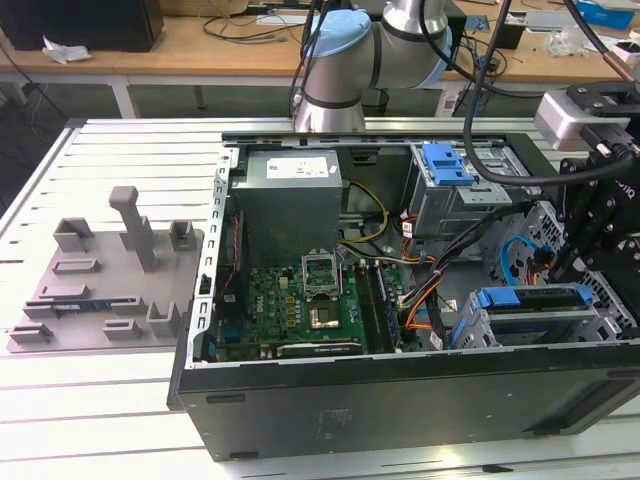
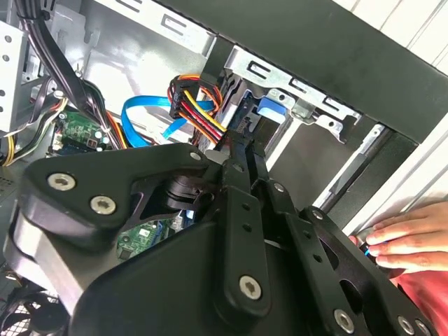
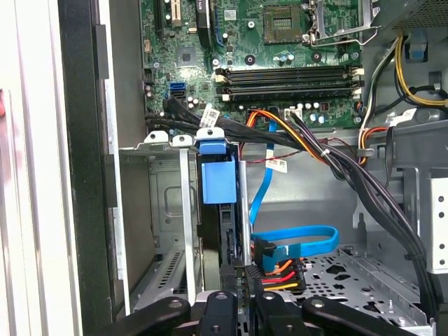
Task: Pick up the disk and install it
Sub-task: 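Insert the first disk wire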
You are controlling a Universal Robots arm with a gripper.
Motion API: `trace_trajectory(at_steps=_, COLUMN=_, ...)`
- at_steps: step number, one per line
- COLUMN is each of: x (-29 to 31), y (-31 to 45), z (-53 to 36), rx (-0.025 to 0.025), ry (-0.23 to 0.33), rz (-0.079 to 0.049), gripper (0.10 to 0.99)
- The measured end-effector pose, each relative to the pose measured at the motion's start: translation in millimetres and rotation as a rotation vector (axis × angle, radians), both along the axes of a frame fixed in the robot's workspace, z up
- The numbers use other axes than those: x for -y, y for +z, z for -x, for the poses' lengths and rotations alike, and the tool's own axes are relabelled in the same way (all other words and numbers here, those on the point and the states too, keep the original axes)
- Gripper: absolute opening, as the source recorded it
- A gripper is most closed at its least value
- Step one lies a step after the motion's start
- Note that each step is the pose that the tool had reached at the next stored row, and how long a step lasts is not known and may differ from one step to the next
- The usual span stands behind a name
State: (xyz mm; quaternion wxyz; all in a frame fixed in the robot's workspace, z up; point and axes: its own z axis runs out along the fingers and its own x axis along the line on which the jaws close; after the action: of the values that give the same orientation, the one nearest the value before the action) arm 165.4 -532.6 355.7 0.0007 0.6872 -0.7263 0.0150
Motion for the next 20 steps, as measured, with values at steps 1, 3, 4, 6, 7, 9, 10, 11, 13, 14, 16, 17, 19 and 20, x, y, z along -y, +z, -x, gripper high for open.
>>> trace_trajectory(at_steps=1, x=0.3, y=-0.2, z=0.0, rx=0.0, ry=0.0, rz=0.0, gripper=0.165)
trace_trajectory(at_steps=3, x=0.5, y=-0.7, z=0.0, rx=0.0, ry=0.0, rz=0.0, gripper=0.165)
trace_trajectory(at_steps=4, x=0.5, y=-0.8, z=0.0, rx=0.0, ry=0.0, rz=0.0, gripper=0.165)
trace_trajectory(at_steps=6, x=0.5, y=-1.6, z=0.0, rx=0.0, ry=0.0, rz=0.0, gripper=0.165)
trace_trajectory(at_steps=7, x=0.6, y=-2.1, z=0.0, rx=0.0, ry=0.0, rz=0.0, gripper=0.165)
trace_trajectory(at_steps=9, x=0.6, y=-2.9, z=0.0, rx=0.0, ry=0.0, rz=0.0, gripper=0.165)
trace_trajectory(at_steps=10, x=0.6, y=-3.5, z=0.0, rx=0.0, ry=0.0, rz=0.0, gripper=0.165)
trace_trajectory(at_steps=11, x=0.6, y=-4.1, z=0.0, rx=0.0, ry=0.0, rz=0.0, gripper=0.165)
trace_trajectory(at_steps=13, x=0.6, y=-5.6, z=0.0, rx=0.0, ry=0.0, rz=0.0, gripper=0.165)
trace_trajectory(at_steps=14, x=0.6, y=-6.1, z=0.0, rx=0.0, ry=0.0, rz=0.0, gripper=0.165)
trace_trajectory(at_steps=16, x=0.8, y=-7.9, z=0.0, rx=0.0, ry=0.0, rz=0.0, gripper=0.165)
trace_trajectory(at_steps=17, x=1.0, y=-8.5, z=0.0, rx=0.0, ry=0.0, rz=0.0, gripper=0.165)
trace_trajectory(at_steps=19, x=1.4, y=-9.2, z=0.0, rx=0.0, ry=-0.001, rz=0.0, gripper=0.165)
trace_trajectory(at_steps=20, x=1.6, y=-9.4, z=0.1, rx=0.0, ry=-0.001, rz=0.0, gripper=0.165)
